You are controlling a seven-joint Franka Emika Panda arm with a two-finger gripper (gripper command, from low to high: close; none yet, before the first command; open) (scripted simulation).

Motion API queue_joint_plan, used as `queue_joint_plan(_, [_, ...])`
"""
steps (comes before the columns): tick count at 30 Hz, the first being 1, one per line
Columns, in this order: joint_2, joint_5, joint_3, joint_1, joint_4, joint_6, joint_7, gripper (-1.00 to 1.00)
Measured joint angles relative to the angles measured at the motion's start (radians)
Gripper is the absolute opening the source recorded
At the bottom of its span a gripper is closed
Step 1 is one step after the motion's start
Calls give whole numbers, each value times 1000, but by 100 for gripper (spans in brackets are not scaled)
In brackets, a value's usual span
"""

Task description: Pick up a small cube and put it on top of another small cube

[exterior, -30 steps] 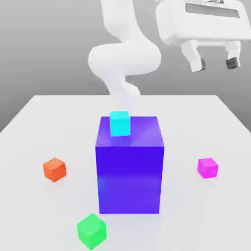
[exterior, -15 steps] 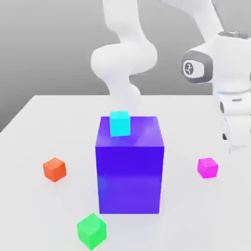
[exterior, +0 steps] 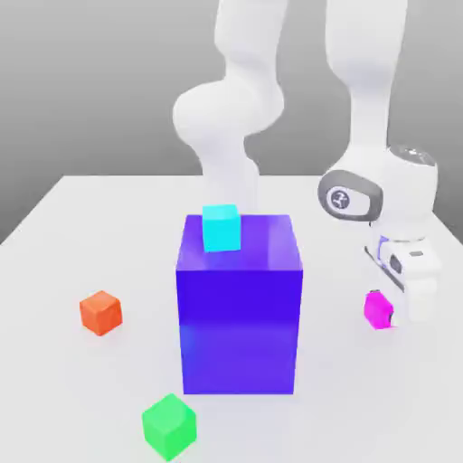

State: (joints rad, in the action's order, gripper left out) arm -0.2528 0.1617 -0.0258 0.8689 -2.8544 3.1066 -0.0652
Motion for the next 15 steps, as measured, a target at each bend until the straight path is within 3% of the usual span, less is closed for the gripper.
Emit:
queue_joint_plan(5, [45, -13, -23, -21, -8, -37, 12, -100])
queue_joint_plan(11, [242, -148, -88, -49, -40, -205, 107, -100])
queue_joint_plan(15, [210, -145, -32, -117, 47, -300, 183, -100])
